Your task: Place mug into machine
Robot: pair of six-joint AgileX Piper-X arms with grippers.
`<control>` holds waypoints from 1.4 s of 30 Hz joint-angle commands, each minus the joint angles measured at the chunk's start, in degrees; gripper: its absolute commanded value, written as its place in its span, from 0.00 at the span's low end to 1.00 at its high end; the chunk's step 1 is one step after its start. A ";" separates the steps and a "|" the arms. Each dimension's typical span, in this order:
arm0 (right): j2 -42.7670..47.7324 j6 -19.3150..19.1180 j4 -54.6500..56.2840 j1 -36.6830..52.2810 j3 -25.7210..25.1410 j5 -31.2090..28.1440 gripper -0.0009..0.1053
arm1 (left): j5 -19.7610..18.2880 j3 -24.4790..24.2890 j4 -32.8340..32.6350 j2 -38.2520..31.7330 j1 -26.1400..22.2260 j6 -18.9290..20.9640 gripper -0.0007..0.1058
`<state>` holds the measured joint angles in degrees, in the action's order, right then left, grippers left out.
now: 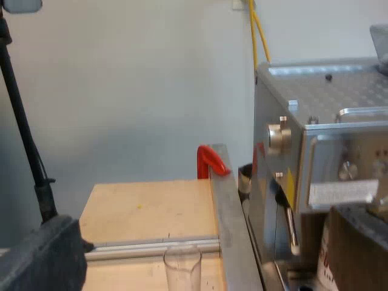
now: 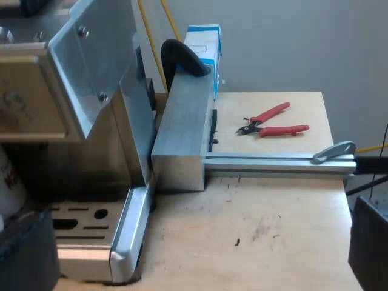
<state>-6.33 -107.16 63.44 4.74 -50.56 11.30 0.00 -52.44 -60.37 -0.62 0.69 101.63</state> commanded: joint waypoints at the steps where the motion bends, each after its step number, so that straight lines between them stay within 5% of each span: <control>1: 1.86 -0.70 -0.52 0.25 0.43 0.51 0.97 | 0.83 -0.11 -2.39 -4.90 0.26 -0.15 0.77; 9: 9.35 -1.09 0.20 0.04 3.86 1.39 0.97 | 1.30 -0.39 -10.06 -8.24 0.08 -0.30 0.77; 16: 9.40 -0.85 -3.27 0.04 6.93 1.51 0.97 | 1.54 5.29 -4.10 -8.24 0.08 0.07 0.77; 24: 9.26 -0.82 -10.65 0.04 16.46 1.40 0.97 | 1.37 19.64 2.11 -8.12 0.08 0.07 0.77; 42: 9.26 -0.66 -9.66 0.04 23.06 1.40 0.97 | -2.40 24.58 5.19 -8.06 0.08 -0.12 0.77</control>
<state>0.62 -107.52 54.07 4.74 -27.35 12.38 -2.02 -28.08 -56.24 -0.68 0.69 101.55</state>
